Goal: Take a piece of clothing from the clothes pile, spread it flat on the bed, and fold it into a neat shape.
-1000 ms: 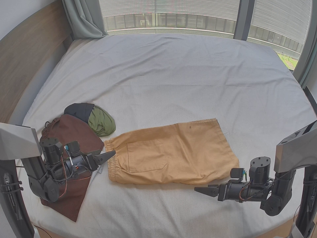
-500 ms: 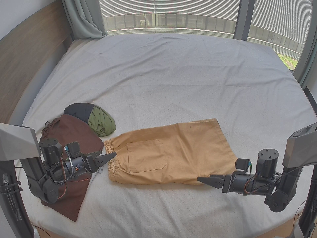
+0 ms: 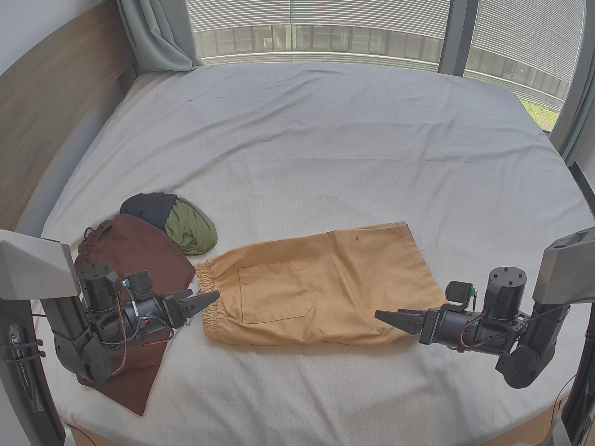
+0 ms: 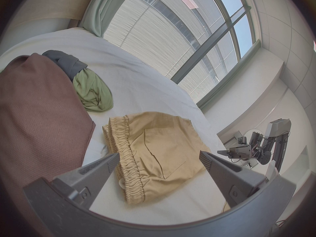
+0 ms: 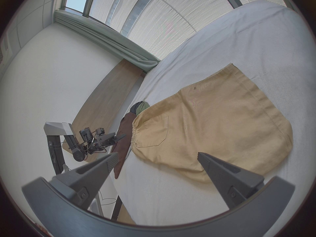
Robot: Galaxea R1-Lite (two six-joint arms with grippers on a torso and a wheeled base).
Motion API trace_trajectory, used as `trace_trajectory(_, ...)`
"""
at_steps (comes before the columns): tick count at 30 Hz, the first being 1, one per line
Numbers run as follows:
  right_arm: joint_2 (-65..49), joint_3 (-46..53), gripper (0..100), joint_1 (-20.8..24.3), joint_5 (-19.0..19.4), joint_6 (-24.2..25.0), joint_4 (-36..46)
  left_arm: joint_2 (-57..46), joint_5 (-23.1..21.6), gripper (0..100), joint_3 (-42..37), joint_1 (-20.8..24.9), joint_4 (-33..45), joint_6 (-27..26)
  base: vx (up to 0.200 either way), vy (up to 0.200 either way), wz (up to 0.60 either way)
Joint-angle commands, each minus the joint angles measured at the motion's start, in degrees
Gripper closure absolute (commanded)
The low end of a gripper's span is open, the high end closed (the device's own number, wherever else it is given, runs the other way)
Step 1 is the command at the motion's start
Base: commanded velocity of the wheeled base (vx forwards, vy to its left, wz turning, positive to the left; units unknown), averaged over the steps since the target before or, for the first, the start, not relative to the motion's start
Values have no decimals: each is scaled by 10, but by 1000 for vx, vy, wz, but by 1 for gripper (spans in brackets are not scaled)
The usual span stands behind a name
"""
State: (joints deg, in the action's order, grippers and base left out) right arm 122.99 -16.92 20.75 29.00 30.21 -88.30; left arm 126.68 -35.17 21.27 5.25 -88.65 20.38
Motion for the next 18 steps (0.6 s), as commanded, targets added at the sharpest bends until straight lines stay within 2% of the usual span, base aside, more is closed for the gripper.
trace_trajectory(1, 4, 0, 0, 0, 0, -1, 0, 27, 0, 0, 4, -2, 0, 1, 0, 0, 0)
trace_trajectory(10, 7, 0, 0, 2, 0, -1, 0, 61, 1, 0, 15, -3, 0, 8, 0, 0, 0)
trace_trajectory(18, 11, 0, 0, 2, -1, -1, 0, 71, 2, 0, 22, 1, 0, 61, 0, 0, 0)
